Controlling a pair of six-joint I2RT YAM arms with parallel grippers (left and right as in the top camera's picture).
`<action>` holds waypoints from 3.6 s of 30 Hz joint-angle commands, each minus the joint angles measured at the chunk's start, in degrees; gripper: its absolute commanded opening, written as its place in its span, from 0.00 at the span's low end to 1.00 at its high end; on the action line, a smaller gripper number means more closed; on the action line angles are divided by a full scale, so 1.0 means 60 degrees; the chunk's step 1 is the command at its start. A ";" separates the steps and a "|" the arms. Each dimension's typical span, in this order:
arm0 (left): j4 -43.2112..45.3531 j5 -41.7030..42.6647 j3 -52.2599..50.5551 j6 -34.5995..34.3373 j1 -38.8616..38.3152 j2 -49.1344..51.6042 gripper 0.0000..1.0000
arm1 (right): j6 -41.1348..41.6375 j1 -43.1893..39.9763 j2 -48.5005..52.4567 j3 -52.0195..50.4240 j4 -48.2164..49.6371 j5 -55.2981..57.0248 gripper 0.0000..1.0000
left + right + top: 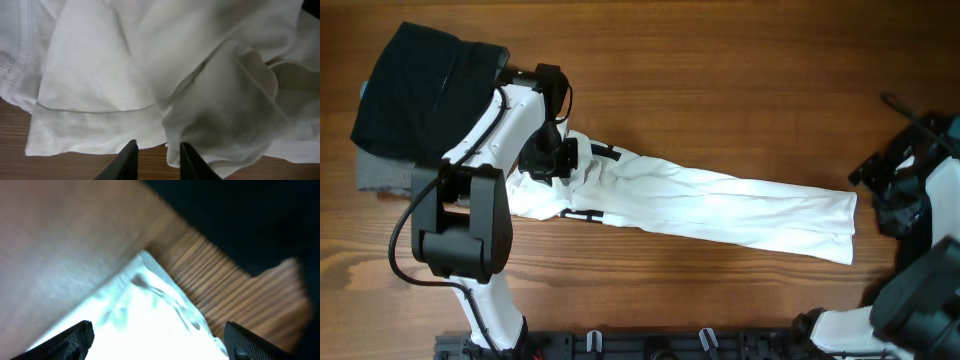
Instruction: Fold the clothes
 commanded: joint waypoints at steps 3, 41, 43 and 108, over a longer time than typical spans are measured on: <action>0.0055 -0.0015 0.0106 -0.0055 0.0025 -0.0306 0.30 | -0.0350 -0.0113 0.1126 -0.0630 0.0233 -0.1122 0.94; 0.0761 0.0197 0.0907 -0.0058 0.0033 -0.3133 0.63 | 0.0772 0.4244 -0.2200 0.2135 -0.1603 -0.1486 0.04; 0.0776 0.0197 0.0907 -0.0058 0.0033 -0.3133 0.64 | 0.1257 0.5683 -0.2193 0.2131 -0.1202 -0.1479 0.04; 0.4612 0.5013 -0.3286 0.2721 -0.0477 0.0350 0.21 | 0.1523 0.8786 -0.0426 0.2135 -0.0040 -0.0900 0.78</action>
